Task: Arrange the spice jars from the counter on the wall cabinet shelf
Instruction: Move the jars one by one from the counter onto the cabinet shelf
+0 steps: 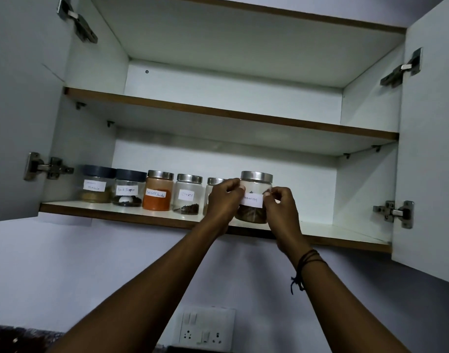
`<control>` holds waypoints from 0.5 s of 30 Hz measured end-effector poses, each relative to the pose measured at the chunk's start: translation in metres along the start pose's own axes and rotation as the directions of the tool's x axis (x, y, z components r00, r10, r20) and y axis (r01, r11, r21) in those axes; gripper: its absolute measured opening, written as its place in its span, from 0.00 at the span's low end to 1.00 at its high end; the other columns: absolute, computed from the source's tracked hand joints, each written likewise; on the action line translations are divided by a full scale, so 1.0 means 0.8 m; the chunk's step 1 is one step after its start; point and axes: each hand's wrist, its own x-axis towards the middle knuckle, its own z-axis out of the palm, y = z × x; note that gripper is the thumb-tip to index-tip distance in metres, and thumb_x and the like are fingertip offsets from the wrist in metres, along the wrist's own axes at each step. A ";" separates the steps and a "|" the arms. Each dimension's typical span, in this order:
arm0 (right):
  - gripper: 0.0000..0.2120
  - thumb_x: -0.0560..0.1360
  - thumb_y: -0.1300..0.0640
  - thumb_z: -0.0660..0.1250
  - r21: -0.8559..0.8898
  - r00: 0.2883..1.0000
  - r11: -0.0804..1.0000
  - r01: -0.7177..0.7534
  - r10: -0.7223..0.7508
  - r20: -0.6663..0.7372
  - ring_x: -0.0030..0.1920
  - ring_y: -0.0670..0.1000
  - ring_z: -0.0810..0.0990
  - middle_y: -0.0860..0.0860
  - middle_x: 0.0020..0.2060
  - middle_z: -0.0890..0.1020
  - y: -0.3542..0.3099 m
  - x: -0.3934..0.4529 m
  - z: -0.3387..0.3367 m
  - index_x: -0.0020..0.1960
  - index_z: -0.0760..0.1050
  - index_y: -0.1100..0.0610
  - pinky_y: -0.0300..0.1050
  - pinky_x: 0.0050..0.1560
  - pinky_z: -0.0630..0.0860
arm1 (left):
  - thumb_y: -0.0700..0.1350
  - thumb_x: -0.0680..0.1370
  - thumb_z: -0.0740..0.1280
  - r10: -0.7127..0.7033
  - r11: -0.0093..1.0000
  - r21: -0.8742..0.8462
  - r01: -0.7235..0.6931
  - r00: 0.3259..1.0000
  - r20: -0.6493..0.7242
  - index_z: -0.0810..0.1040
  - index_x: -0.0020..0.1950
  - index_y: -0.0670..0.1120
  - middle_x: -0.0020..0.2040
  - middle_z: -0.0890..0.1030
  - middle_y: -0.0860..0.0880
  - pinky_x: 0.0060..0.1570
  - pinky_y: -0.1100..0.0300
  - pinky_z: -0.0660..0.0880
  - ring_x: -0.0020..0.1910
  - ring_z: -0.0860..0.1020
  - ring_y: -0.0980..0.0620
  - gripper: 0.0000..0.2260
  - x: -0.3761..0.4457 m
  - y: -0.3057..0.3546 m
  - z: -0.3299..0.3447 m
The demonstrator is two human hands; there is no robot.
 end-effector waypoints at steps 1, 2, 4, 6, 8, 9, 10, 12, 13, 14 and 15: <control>0.14 0.76 0.55 0.65 -0.026 0.999 0.999 -0.024 0.025 0.037 0.57 0.54 0.77 0.54 0.59 0.76 0.001 0.006 0.001 0.61 0.72 0.55 0.55 0.59 0.78 | 0.40 0.78 0.65 -0.006 1.000 0.021 0.006 1.000 0.002 0.82 0.44 0.49 0.47 0.84 0.45 0.53 0.49 0.77 0.47 0.80 0.47 0.08 0.008 -0.005 0.002; 0.17 0.73 0.57 0.67 -0.057 0.997 0.998 -0.037 0.041 0.065 0.58 0.55 0.77 0.55 0.60 0.75 0.003 0.012 0.003 0.61 0.72 0.55 0.55 0.59 0.78 | 0.39 0.78 0.64 -0.018 0.999 0.043 0.017 1.000 0.003 0.82 0.44 0.48 0.48 0.84 0.44 0.53 0.50 0.76 0.48 0.79 0.48 0.09 0.014 -0.010 0.003; 0.18 0.70 0.61 0.68 -0.123 0.991 0.991 -0.045 0.059 0.120 0.57 0.56 0.78 0.57 0.60 0.75 0.008 0.022 0.007 0.60 0.73 0.57 0.54 0.58 0.78 | 0.36 0.77 0.62 -0.057 0.996 0.072 0.057 0.998 0.005 0.80 0.40 0.50 0.45 0.83 0.49 0.56 0.49 0.77 0.50 0.79 0.48 0.12 0.025 -0.021 0.007; 0.16 0.70 0.64 0.66 -0.180 0.983 0.983 -0.038 0.069 0.170 0.55 0.57 0.79 0.58 0.58 0.78 0.014 0.032 0.011 0.58 0.75 0.60 0.52 0.55 0.80 | 0.33 0.76 0.61 -0.087 0.990 0.108 0.086 0.996 0.005 0.78 0.39 0.53 0.45 0.82 0.53 0.58 0.49 0.78 0.52 0.81 0.48 0.16 0.034 -0.032 0.009; 0.17 0.70 0.68 0.64 -0.228 0.975 0.973 -0.016 0.066 0.211 0.54 0.58 0.80 0.60 0.57 0.80 0.021 0.042 0.016 0.59 0.76 0.63 0.52 0.55 0.79 | 0.32 0.75 0.59 -0.086 0.982 0.171 0.081 0.996 0.023 0.80 0.47 0.53 0.47 0.83 0.51 0.53 0.54 0.79 0.50 0.81 0.50 0.18 0.042 -0.041 0.014; 0.17 0.71 0.69 0.64 -0.250 0.972 0.968 -0.009 0.068 0.227 0.55 0.59 0.80 0.60 0.57 0.81 0.024 0.047 0.018 0.59 0.75 0.64 0.52 0.55 0.79 | 0.31 0.75 0.59 -0.084 0.976 0.205 0.076 0.996 0.028 0.81 0.51 0.52 0.47 0.83 0.52 0.47 0.58 0.79 0.47 0.81 0.53 0.19 0.046 -0.045 0.016; 0.17 0.71 0.69 0.64 -0.262 0.968 0.965 -0.008 0.073 0.239 0.56 0.59 0.80 0.60 0.57 0.81 0.028 0.051 0.021 0.60 0.75 0.65 0.50 0.55 0.79 | 0.31 0.74 0.59 -0.088 0.970 0.230 0.079 0.996 0.029 0.81 0.55 0.50 0.45 0.82 0.53 0.42 0.64 0.78 0.44 0.80 0.56 0.19 0.049 -0.047 0.018; 0.17 0.72 0.68 0.65 -0.284 0.962 0.959 -0.014 0.091 0.258 0.56 0.59 0.80 0.60 0.58 0.80 0.033 0.059 0.025 0.61 0.74 0.65 0.50 0.56 0.78 | 0.31 0.74 0.59 -0.089 0.964 0.257 0.071 0.994 0.056 0.81 0.58 0.47 0.46 0.82 0.53 0.39 0.66 0.76 0.45 0.80 0.53 0.19 0.058 -0.051 0.021; 0.17 0.72 0.68 0.65 -0.294 0.957 0.956 -0.016 0.100 0.273 0.57 0.60 0.80 0.61 0.58 0.80 0.036 0.064 0.028 0.61 0.74 0.65 0.53 0.57 0.78 | 0.31 0.75 0.59 -0.092 0.961 0.267 0.070 0.993 0.071 0.80 0.62 0.45 0.51 0.83 0.50 0.43 0.63 0.77 0.50 0.81 0.50 0.20 0.063 -0.055 0.023; 0.17 0.72 0.69 0.64 -0.306 0.950 0.952 -0.008 0.103 0.295 0.57 0.61 0.80 0.62 0.58 0.80 0.039 0.067 0.030 0.61 0.74 0.66 0.56 0.58 0.78 | 0.32 0.76 0.59 -0.107 0.955 0.285 0.082 0.992 0.073 0.77 0.67 0.44 0.58 0.82 0.47 0.47 0.60 0.77 0.55 0.80 0.48 0.21 0.065 -0.056 0.024; 0.17 0.72 0.70 0.63 -0.329 0.943 0.944 0.008 0.102 0.318 0.56 0.62 0.80 0.63 0.57 0.80 0.039 0.069 0.031 0.61 0.75 0.66 0.58 0.58 0.78 | 0.34 0.77 0.60 -0.118 0.950 0.297 0.093 0.991 0.066 0.74 0.71 0.44 0.63 0.80 0.45 0.50 0.60 0.76 0.59 0.78 0.47 0.22 0.067 -0.057 0.024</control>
